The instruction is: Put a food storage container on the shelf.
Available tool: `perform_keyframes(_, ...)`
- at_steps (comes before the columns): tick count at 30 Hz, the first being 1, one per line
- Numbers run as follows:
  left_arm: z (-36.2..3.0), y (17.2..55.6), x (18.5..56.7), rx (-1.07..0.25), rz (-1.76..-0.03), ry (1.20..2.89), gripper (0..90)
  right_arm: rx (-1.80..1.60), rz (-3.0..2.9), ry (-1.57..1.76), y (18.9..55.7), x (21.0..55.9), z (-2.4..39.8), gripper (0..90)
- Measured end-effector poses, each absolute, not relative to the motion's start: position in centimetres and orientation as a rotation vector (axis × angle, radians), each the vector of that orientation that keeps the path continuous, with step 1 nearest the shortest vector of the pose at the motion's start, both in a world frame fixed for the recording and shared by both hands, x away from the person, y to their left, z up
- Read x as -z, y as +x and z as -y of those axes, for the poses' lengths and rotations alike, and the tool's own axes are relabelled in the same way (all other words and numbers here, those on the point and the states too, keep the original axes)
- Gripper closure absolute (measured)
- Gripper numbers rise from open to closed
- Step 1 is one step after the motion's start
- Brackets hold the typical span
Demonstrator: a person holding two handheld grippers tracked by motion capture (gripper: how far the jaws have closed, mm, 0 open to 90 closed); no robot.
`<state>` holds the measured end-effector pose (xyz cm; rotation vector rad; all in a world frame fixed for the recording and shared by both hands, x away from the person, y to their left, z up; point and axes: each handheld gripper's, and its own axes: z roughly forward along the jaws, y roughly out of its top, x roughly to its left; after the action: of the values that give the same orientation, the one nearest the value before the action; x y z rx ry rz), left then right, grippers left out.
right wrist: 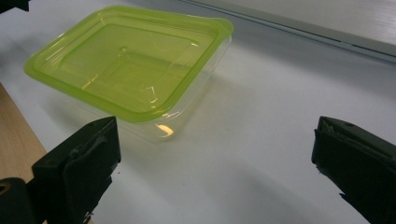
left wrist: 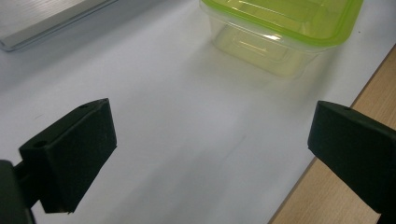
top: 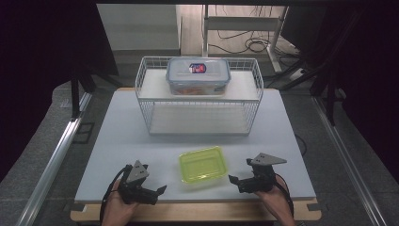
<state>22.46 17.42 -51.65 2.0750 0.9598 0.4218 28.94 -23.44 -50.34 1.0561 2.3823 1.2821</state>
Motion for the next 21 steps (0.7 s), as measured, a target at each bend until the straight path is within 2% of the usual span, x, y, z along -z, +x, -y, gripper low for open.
perform_keyframes(8, -18.3, 22.2, 51.7, -0.453, -0.969, 2.066, 0.6, -1.389, -2.386, 1.253, 30.4, 49.6, 23.4, 1.1)
perform_keyframes(11, -18.5, 22.3, 51.7, -0.483, -0.973, 2.075, 0.6, -1.448, -2.409, 1.295, 31.3, 49.3, 23.5, 3.5)
perform_keyframes(18, -18.7, 22.2, 51.8, -0.508, -0.98, 2.085, 0.7, -1.456, -2.414, 1.383, 32.9, 49.0, 23.1, 15.4)
perform_keyframes(19, -18.6, 22.2, 51.8, -0.518, -0.977, 2.09, 0.8, -1.471, -2.409, 1.428, 33.7, 49.1, 22.8, 22.4)
perform_keyframes(21, -18.6, 22.0, 51.7, -0.543, -0.968, 2.089, 0.7, -1.459, -2.411, 1.467, 34.4, 49.2, 22.4, 30.0)
